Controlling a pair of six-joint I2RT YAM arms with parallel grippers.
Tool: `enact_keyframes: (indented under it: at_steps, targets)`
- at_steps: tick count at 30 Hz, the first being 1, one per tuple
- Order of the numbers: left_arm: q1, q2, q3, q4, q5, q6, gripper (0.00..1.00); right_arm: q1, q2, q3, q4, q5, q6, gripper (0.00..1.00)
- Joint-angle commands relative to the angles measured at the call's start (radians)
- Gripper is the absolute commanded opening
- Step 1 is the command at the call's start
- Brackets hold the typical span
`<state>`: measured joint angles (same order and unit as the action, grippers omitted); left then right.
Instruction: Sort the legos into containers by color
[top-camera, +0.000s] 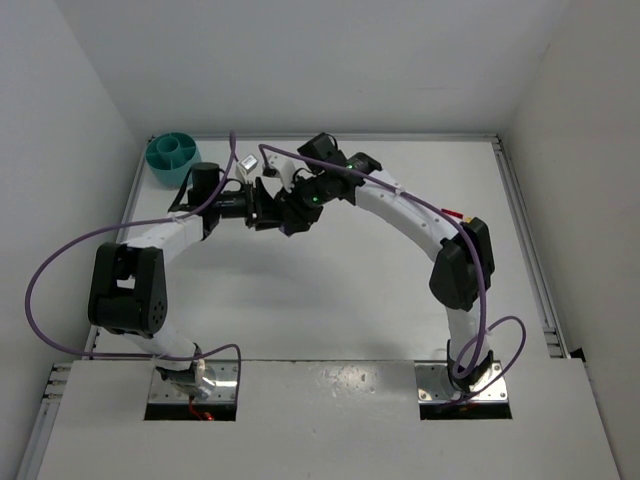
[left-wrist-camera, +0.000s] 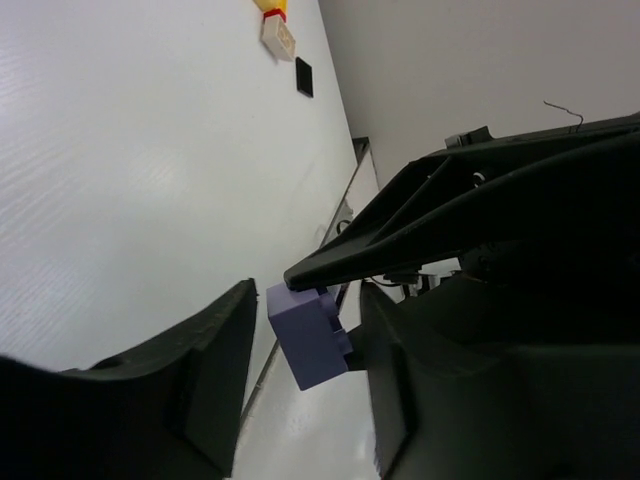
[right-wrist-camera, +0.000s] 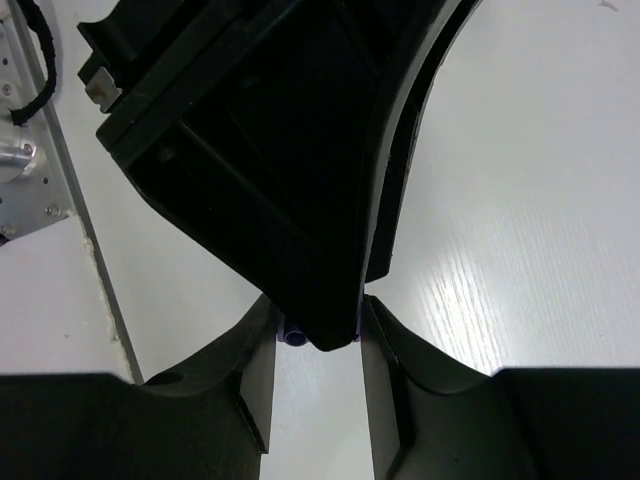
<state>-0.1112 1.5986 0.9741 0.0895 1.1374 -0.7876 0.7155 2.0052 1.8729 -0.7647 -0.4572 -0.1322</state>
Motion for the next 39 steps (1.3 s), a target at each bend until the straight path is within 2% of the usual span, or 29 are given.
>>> enact_keyframes:
  at_steps: [1, 3, 9, 11, 12, 13, 16, 17, 20, 24, 25, 28, 30, 33, 35, 39]
  targets:
    - [-0.008, -0.043, -0.018, 0.047, 0.004, -0.012, 0.47, 0.010, -0.003, 0.048, 0.015, 0.038, 0.000, 0.06]
    - [-0.008, -0.043, -0.031, 0.047, 0.004, -0.012, 0.38, 0.010, -0.003, 0.048, 0.015, 0.038, 0.000, 0.06]
    - [-0.018, -0.043, -0.040, 0.047, 0.024, -0.012, 0.26, 0.010, -0.003, 0.048, 0.024, 0.109, 0.009, 0.05]
    - [-0.009, -0.043, -0.040, 0.047, 0.024, 0.010, 0.23, 0.010, -0.014, 0.048, 0.024, 0.118, 0.009, 0.15]
    - [-0.008, -0.043, -0.040, 0.047, 0.024, 0.010, 0.20, 0.010, -0.023, 0.039, 0.024, 0.118, 0.009, 0.23]
    - [0.002, -0.052, -0.040, 0.036, 0.024, 0.028, 0.20, 0.010, -0.032, 0.029, 0.024, 0.118, 0.009, 0.45]
    - [0.048, -0.052, 0.021, -0.086, -0.005, 0.141, 0.16, -0.011, -0.088, -0.020, 0.033, 0.104, 0.009, 0.60]
    - [0.062, -0.040, 0.044, -0.129, -0.005, 0.184, 0.14, -0.011, -0.106, -0.062, 0.033, 0.104, 0.009, 0.60]
    - [0.157, 0.039, 0.193, -0.313, -0.018, 0.392, 0.12, -0.033, -0.193, -0.168, 0.065, 0.117, 0.009, 0.66]
    - [0.241, 0.142, 0.368, -0.563, -0.076, 0.594, 0.12, -0.080, -0.287, -0.299, 0.097, 0.138, 0.009, 0.67]
    - [0.277, 0.194, 0.479, -0.659, -0.117, 0.708, 0.12, -0.091, -0.301, -0.338, 0.097, 0.138, 0.009, 0.67]
    - [0.338, 0.286, 0.707, -0.773, -0.192, 0.882, 0.12, -0.129, -0.333, -0.394, 0.107, 0.147, 0.009, 0.68]
    - [0.361, 0.328, 0.819, -0.827, -0.221, 0.985, 0.12, -0.155, -0.359, -0.403, 0.116, 0.147, 0.009, 0.68]
    - [0.361, 0.418, 1.058, -0.866, -0.402, 1.085, 0.14, -0.185, -0.359, -0.437, 0.126, 0.126, 0.019, 0.68]
    - [0.352, 0.458, 1.138, -0.891, -0.518, 1.123, 0.14, -0.195, -0.368, -0.449, 0.137, 0.126, 0.019, 0.68]
    - [0.352, 0.507, 1.206, -0.883, -0.577, 1.235, 0.14, -0.206, -0.359, -0.462, 0.148, 0.106, 0.019, 0.68]
